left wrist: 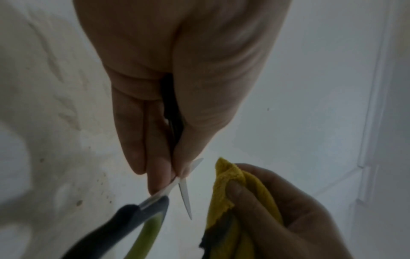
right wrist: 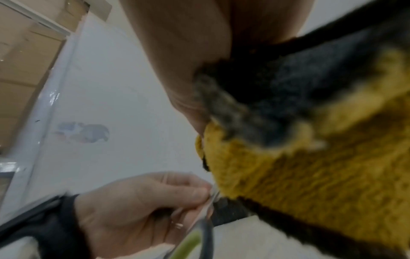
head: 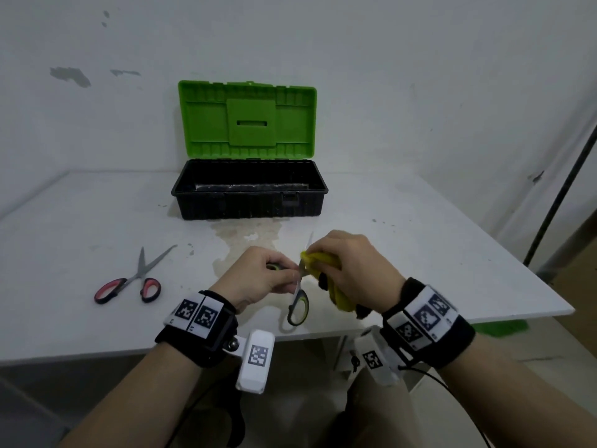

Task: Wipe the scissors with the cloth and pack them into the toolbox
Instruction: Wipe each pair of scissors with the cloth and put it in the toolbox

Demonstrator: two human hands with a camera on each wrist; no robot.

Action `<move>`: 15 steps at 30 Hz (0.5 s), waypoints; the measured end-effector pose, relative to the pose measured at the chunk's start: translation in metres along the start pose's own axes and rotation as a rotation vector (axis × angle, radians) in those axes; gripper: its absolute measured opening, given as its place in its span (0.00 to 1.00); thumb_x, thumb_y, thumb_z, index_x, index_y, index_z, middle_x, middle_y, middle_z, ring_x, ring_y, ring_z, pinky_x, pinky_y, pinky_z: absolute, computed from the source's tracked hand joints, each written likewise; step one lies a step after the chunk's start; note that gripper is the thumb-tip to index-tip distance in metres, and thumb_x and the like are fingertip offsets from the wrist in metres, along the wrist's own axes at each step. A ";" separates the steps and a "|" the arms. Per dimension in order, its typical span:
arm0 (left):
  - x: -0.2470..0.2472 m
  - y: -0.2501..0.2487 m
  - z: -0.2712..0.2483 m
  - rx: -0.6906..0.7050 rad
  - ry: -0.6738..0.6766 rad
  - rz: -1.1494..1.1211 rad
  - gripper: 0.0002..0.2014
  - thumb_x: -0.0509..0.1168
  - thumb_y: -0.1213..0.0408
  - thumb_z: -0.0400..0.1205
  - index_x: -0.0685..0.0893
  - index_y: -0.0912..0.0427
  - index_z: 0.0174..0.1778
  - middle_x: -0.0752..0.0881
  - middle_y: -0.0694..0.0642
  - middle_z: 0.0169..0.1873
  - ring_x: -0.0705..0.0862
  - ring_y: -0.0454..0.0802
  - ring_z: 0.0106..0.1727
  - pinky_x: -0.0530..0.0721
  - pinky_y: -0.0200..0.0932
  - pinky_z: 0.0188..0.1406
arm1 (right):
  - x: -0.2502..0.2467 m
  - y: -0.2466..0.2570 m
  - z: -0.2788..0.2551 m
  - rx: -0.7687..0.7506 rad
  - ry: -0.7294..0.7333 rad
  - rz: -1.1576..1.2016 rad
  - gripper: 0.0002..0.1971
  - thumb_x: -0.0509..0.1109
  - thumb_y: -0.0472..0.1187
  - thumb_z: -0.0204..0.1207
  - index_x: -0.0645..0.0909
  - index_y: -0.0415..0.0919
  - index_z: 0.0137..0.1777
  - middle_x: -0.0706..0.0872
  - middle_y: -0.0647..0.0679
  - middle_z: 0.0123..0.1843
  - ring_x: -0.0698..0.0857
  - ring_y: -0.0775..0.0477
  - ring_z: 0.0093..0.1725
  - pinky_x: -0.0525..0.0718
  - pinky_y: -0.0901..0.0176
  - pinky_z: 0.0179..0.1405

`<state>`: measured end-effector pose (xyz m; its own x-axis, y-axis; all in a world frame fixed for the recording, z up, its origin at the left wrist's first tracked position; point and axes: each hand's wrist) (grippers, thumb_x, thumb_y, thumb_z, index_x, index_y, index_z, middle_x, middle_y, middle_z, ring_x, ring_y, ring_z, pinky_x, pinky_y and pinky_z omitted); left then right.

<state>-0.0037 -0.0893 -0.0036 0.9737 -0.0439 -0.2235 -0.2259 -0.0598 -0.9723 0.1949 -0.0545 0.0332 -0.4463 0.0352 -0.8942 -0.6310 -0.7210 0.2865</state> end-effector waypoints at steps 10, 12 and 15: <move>0.003 0.000 -0.003 0.049 -0.026 0.059 0.03 0.74 0.73 0.79 0.90 0.62 0.44 0.91 0.60 0.39 0.93 0.51 0.40 0.91 0.47 0.51 | 0.002 -0.014 0.025 0.150 -0.124 -0.006 0.08 0.67 0.42 0.80 0.87 0.47 0.52 0.84 0.49 0.49 0.83 0.46 0.47 0.79 0.56 0.46; 0.002 -0.001 -0.001 0.022 -0.058 0.026 0.03 0.75 0.72 0.79 0.90 0.60 0.43 0.91 0.58 0.38 0.93 0.52 0.41 0.91 0.47 0.50 | -0.003 -0.016 0.026 0.170 -0.152 0.011 0.08 0.67 0.44 0.80 0.87 0.48 0.53 0.85 0.49 0.49 0.81 0.48 0.46 0.78 0.58 0.46; -0.003 -0.001 -0.001 0.020 -0.080 0.009 0.03 0.74 0.72 0.79 0.90 0.60 0.44 0.91 0.57 0.37 0.92 0.51 0.40 0.92 0.45 0.48 | 0.000 -0.006 0.010 0.073 -0.122 0.062 0.07 0.69 0.44 0.79 0.87 0.49 0.53 0.85 0.51 0.48 0.82 0.50 0.45 0.82 0.56 0.48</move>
<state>-0.0060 -0.0898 -0.0015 0.9710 0.0352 -0.2363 -0.2349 -0.0397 -0.9712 0.1920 -0.0427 0.0345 -0.5570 0.0789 -0.8268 -0.6423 -0.6720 0.3686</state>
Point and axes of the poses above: each hand's wrist, its own z-axis towards the middle knuckle, its own x-axis out of the palm, y = z × x
